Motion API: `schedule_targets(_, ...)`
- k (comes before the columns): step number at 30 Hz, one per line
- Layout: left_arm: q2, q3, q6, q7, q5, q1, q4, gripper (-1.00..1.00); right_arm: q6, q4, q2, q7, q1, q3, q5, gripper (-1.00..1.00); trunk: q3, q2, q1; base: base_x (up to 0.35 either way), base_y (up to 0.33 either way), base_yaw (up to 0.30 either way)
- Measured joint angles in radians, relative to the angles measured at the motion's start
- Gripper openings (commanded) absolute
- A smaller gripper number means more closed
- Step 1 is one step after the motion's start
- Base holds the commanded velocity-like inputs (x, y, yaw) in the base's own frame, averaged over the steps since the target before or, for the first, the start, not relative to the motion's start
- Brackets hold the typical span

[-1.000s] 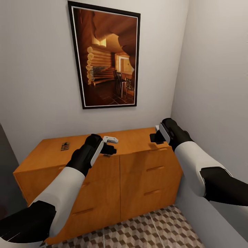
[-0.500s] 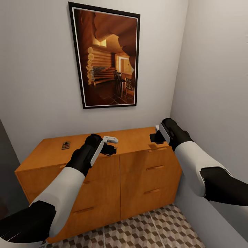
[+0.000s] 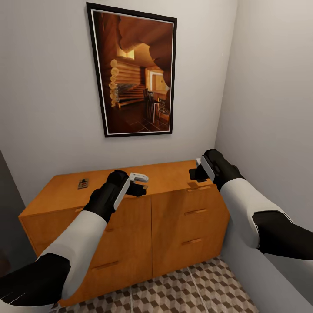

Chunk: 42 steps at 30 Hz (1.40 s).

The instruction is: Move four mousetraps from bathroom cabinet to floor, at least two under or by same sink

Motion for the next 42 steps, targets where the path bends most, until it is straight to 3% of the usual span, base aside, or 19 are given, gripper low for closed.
schedule_targets(11, 0.004, 0.002, 0.000, 0.000, 0.000, -0.001, 0.001, 1.00, 0.000, 0.000, 0.000, 0.000, 0.000, 0.000, 0.001, -1.00, 0.000, 0.000, 0.000, 0.000, 0.000, 0.000)
schedule_targets(20, 0.004, 0.003, 0.000, 0.000, 0.000, -0.061, 0.016, 1.00, 0.000, 0.000, 0.000, 0.000, 0.000, 0.000, 0.003, -1.00, 0.000, 0.000, 0.000, 0.000, 0.000, 0.000)
schedule_targets(31, 0.000, 0.005, 0.000, -0.001, 0.002, -0.157, 0.171, 1.00, 0.000, 0.000, 0.000, 0.000, 0.000, 0.000, 0.003, -1.00, 0.000, 0.000, 0.000, 0.000, 0.000, 0.000)
schedule_targets(42, -0.004, 0.007, 0.000, -0.001, 0.003, -0.188, 0.257, 1.00, 0.000, 0.000, 0.000, 0.000, 0.000, 0.000, 0.002, -1.00, 0.000, 0.000, 0.000, 0.000, 0.000, 0.000)
